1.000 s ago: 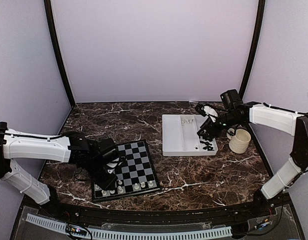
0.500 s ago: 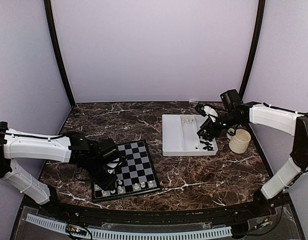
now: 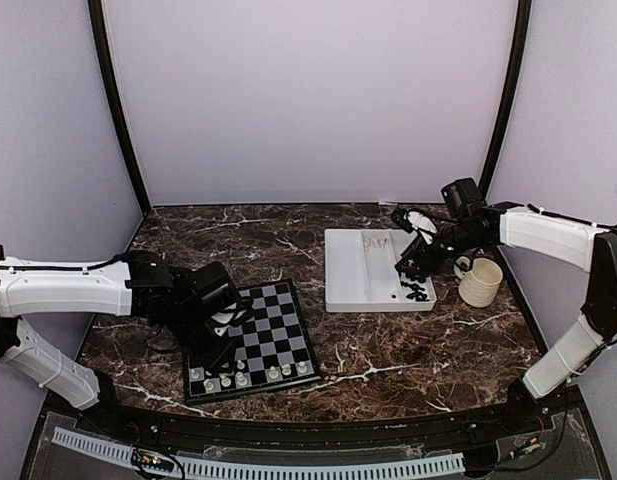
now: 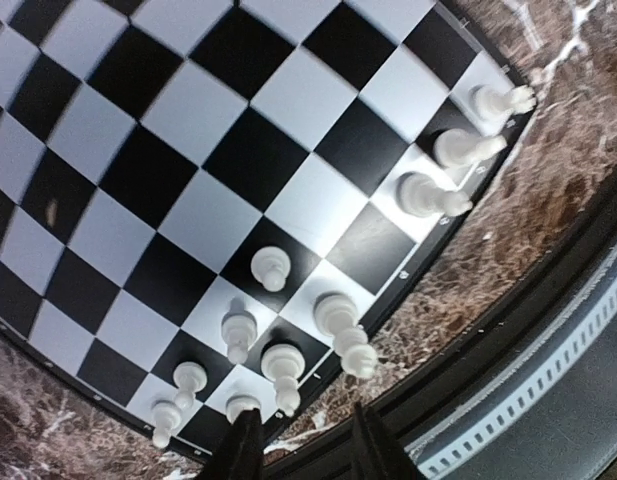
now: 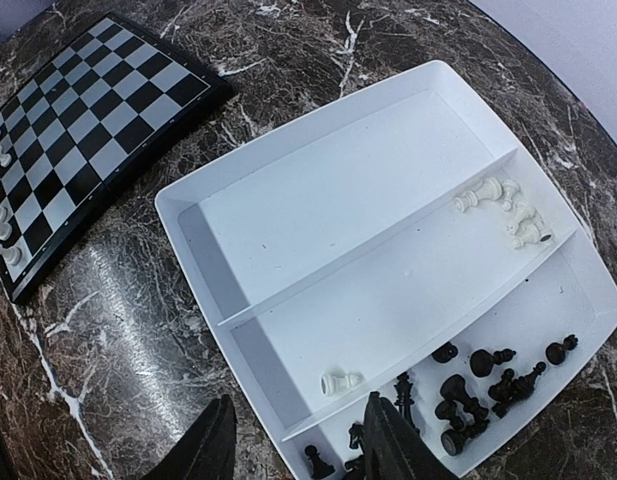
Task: Set up the chess pieces on the board
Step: Place the bishop on c1, then pick up the king from the storage box.
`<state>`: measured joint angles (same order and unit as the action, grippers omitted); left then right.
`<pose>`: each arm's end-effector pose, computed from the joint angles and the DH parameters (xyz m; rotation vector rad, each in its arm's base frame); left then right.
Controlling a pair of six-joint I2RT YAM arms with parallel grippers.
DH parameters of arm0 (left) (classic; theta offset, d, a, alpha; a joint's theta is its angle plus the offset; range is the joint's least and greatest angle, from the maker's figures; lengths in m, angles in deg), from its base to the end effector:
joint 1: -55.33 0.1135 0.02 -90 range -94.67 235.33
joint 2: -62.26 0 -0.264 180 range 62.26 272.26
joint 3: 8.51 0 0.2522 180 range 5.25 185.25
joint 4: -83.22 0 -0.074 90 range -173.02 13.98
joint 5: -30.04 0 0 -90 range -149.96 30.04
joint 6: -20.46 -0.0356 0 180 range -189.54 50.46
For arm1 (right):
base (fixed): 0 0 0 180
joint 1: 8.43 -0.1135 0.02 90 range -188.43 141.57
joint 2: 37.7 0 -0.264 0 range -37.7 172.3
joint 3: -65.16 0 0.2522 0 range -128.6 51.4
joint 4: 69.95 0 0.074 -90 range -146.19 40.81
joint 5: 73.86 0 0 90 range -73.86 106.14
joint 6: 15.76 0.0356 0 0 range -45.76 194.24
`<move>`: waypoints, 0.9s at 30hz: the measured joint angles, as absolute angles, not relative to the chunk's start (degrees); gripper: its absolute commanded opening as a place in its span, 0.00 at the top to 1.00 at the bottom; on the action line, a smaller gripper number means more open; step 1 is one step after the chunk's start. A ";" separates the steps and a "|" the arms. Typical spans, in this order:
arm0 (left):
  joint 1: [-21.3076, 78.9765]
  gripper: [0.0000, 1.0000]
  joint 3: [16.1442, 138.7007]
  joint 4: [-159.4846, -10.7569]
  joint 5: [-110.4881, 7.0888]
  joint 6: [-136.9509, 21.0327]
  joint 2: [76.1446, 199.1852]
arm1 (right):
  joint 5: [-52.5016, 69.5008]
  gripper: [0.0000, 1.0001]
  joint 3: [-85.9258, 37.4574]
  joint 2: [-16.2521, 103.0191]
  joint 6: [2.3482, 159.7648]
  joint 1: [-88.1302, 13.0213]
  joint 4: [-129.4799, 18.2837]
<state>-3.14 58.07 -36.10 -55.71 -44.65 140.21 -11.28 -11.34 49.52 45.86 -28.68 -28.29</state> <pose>0.1263 -0.2110 0.2178 0.8632 2.8015 -0.3891 0.2940 0.1259 0.2466 -1.1735 2.1113 0.5277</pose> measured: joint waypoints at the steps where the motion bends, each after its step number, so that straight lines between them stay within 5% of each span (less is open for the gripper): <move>1: -3.14 0.61 59.97 -35.01 -56.30 -44.81 139.18 | -11.26 0.55 -11.91 49.52 45.86 -28.68 -27.62; 7: -2.86 0.48 76.52 -31.75 -63.03 -48.39 135.97 | -9.86 0.55 -22.90 51.71 45.55 -28.68 -21.23; 20: 8.99 0.52 99.25 -44.19 -58.94 -56.79 165.78 | -3.45 0.59 -38.84 71.23 48.77 -28.85 -15.73; 27: 9.84 0.52 102.57 -46.26 -54.33 -57.86 171.34 | 0.87 0.59 -47.78 82.50 52.33 -28.92 -14.85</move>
<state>9.84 102.57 -46.26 -54.33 -57.86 171.34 0.87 -47.78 82.50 52.33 -28.92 -14.85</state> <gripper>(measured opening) 0.484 0.401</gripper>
